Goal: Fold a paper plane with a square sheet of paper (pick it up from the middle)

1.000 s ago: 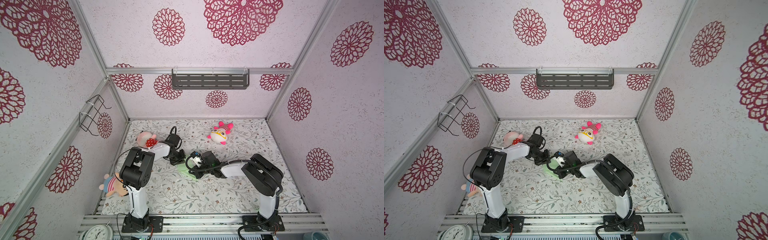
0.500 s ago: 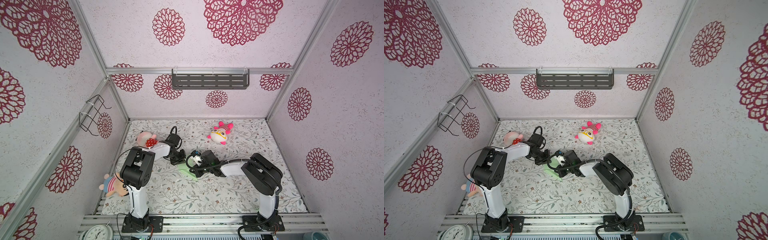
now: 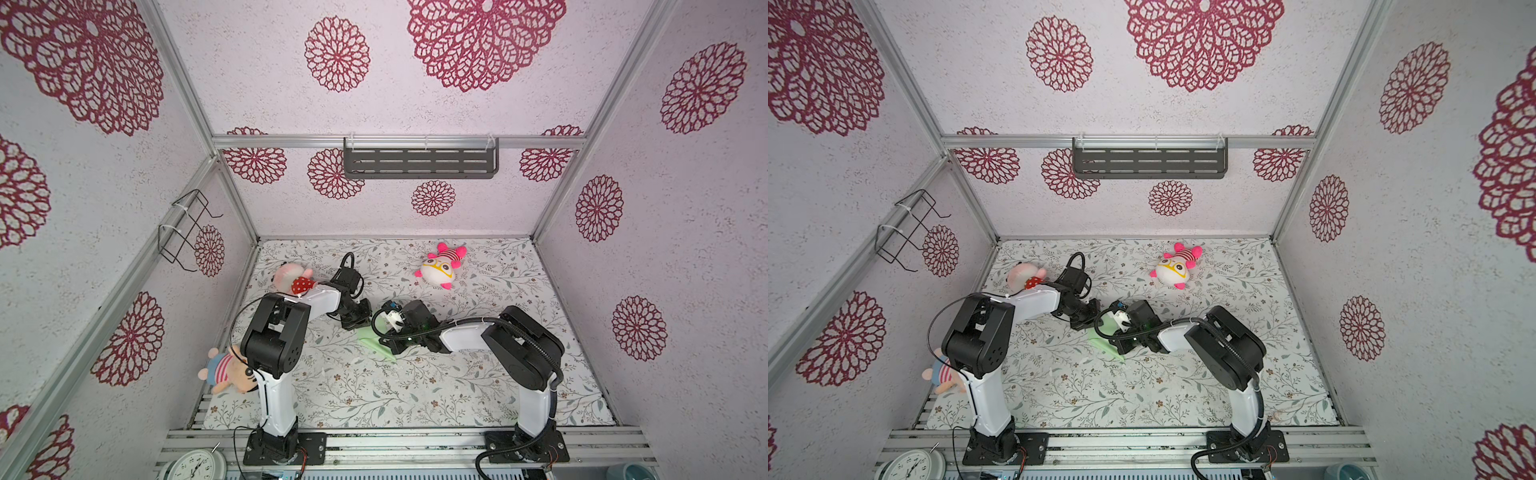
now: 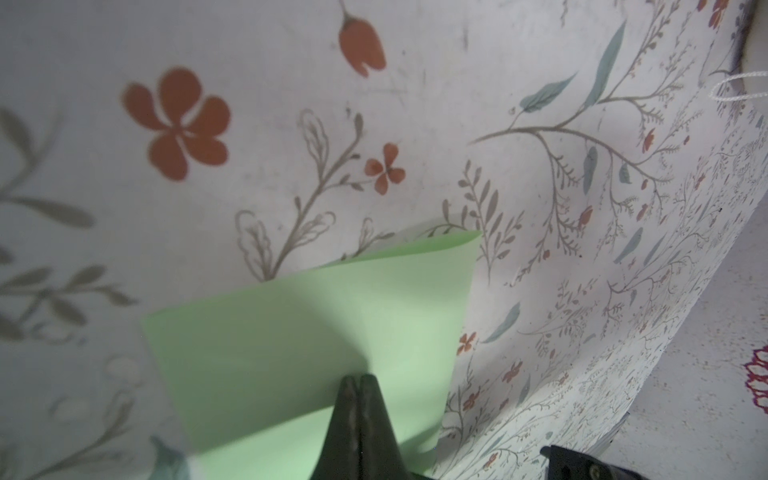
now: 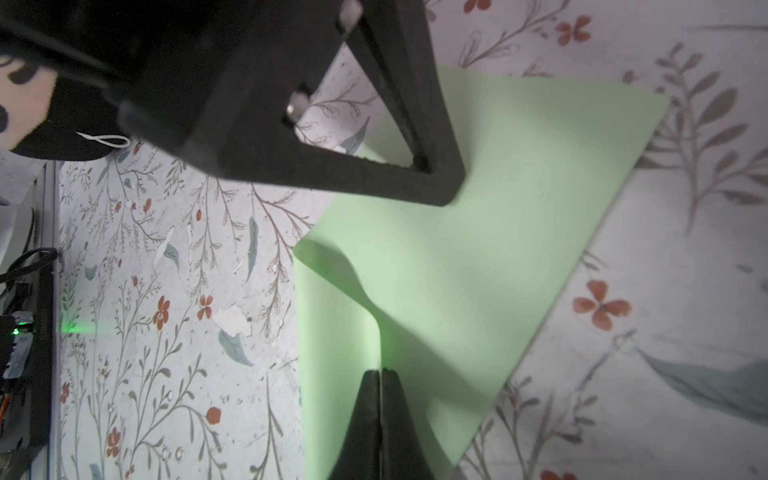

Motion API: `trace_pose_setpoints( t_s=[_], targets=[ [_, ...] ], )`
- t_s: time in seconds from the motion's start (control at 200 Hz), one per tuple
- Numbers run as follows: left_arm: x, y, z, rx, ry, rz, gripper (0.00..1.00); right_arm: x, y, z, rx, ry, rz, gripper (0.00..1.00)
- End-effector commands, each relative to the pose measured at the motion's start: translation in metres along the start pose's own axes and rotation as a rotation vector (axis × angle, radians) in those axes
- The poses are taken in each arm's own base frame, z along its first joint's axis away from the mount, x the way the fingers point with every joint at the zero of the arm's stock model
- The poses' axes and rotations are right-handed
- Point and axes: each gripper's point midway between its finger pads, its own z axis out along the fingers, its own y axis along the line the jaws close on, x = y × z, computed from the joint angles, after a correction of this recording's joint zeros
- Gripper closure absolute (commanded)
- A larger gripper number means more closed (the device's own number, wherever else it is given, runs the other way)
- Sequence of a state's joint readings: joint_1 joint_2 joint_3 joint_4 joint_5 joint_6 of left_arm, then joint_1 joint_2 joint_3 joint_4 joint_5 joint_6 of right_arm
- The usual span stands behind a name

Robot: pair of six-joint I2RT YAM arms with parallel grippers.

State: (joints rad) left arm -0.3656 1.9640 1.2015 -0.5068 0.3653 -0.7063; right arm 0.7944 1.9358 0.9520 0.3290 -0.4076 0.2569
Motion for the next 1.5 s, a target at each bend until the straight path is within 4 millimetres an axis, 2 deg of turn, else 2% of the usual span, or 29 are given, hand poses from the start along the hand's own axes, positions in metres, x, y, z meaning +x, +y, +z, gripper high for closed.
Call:
trace_pose_setpoints(
  t_s=[0.0, 0.22, 0.49, 1.106, 1.496],
  targets=[
    [0.021, 0.024, 0.022, -0.081, 0.077, -0.011, 1.00, -0.009, -0.006, -0.001, 0.033, -0.007, 0.019, 1.00],
    [0.020, 0.026, 0.022, -0.092, 0.073, -0.012, 1.00, -0.008, -0.005, -0.005, 0.025, 0.003, 0.048, 0.99],
    [0.020, 0.026, 0.022, -0.092, 0.072, -0.014, 1.00, -0.009, 0.007, -0.011, -0.019, 0.026, 0.070, 0.99],
    [0.021, 0.025, 0.023, -0.089, 0.075, -0.013, 1.00, -0.009, -0.003, -0.012, 0.037, 0.066, 0.096, 0.99],
    [0.019, 0.025, 0.023, -0.088, 0.073, -0.015, 1.00, -0.002, -0.011, -0.008, 0.070, 0.091, 0.112, 0.99]
  ],
)
